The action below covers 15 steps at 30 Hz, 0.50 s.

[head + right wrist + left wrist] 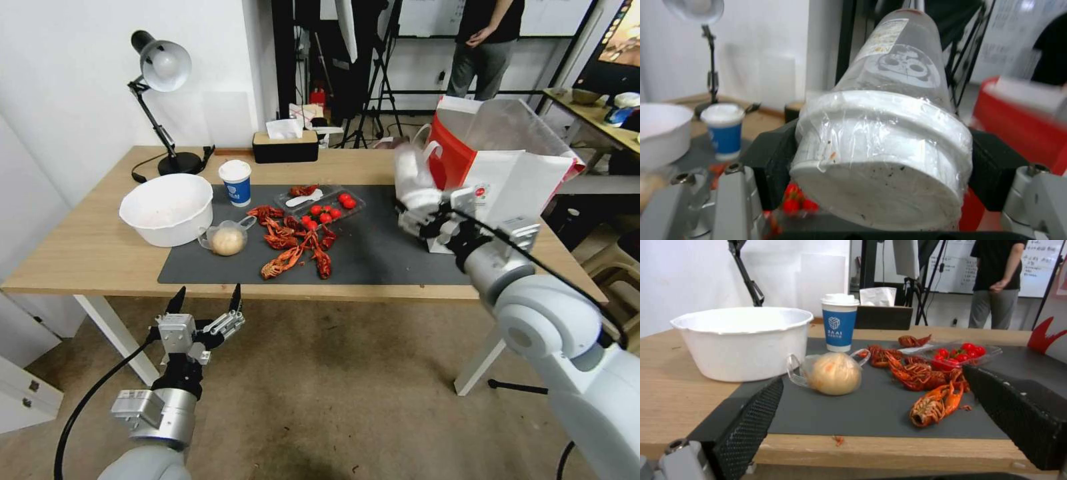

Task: Pick up the trash from the table and place it into the takeout bag.

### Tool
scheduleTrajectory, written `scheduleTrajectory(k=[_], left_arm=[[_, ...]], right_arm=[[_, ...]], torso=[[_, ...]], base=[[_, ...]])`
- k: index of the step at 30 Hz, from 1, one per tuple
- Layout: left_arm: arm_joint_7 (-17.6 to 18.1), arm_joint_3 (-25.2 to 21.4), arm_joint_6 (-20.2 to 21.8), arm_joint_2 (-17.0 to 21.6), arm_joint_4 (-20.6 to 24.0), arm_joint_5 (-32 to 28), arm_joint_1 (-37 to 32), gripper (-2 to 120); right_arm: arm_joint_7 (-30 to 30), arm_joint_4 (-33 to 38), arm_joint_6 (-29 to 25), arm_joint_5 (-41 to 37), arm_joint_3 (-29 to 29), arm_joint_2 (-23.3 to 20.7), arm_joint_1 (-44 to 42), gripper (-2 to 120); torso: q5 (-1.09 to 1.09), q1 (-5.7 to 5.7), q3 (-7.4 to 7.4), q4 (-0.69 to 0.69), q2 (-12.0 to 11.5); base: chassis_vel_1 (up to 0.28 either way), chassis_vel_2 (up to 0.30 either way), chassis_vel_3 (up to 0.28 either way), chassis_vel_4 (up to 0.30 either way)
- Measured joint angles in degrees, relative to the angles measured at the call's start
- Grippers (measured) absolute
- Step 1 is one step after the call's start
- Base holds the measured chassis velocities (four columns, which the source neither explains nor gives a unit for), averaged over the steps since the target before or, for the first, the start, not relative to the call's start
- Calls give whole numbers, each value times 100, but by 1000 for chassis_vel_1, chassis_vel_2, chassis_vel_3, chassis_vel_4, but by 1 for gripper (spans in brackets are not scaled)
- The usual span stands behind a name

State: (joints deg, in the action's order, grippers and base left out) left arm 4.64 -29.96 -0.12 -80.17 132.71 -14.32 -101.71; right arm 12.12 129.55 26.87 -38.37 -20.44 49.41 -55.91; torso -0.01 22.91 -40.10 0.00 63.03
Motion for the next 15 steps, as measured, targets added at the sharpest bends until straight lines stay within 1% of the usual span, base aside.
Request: scheduleTrajectory(k=[4, 7, 8, 10, 11, 13, 15], left_arm=[[1, -11, -9, -5, 18, 1, -14, 100], [1, -21, -29, -15, 43, 15, -36, 100], [1, -21, -29, -15, 43, 15, -36, 100], [1, -24, -33, -23, 51, 22, -39, 100], [1, -24, -33, -23, 51, 22, -39, 100], [2, -26, -38, -33, 55, 31, -50, 100], [5, -19, -45, -43, 58, 39, -53, 100]], right_arm=[[144, -66, -93, 9, -4, -57, 243, 73], [835, -392, -83, -330, 8, -141, 876, 73], [835, -392, -83, -330, 8, -141, 876, 73], [1197, -584, 41, -570, 10, -213, 1249, 73], [1197, -584, 41, -570, 10, -213, 1249, 73], [1635, -893, 321, -1096, 34, -343, 1773, 73], [1883, -1157, 519, -1476, 75, -433, 2091, 73]], torso=[[1, 0, 0, 0, 0], [3, 1, -1, 0, 0], [3, 1, -1, 0, 0], [0, 1, -1, 1, 0], [0, 1, -1, 1, 0], [1, 1, -1, 0, 0], [1, 1, -1, -1, 0]], base=[[0, 0, 0, 0], [0, 0, 0, 0], [0, 0, 0, 0], [0, 0, 0, 0], [0, 0, 0, 0], [0, 0, 0, 0], [0, 0, 0, 0]])
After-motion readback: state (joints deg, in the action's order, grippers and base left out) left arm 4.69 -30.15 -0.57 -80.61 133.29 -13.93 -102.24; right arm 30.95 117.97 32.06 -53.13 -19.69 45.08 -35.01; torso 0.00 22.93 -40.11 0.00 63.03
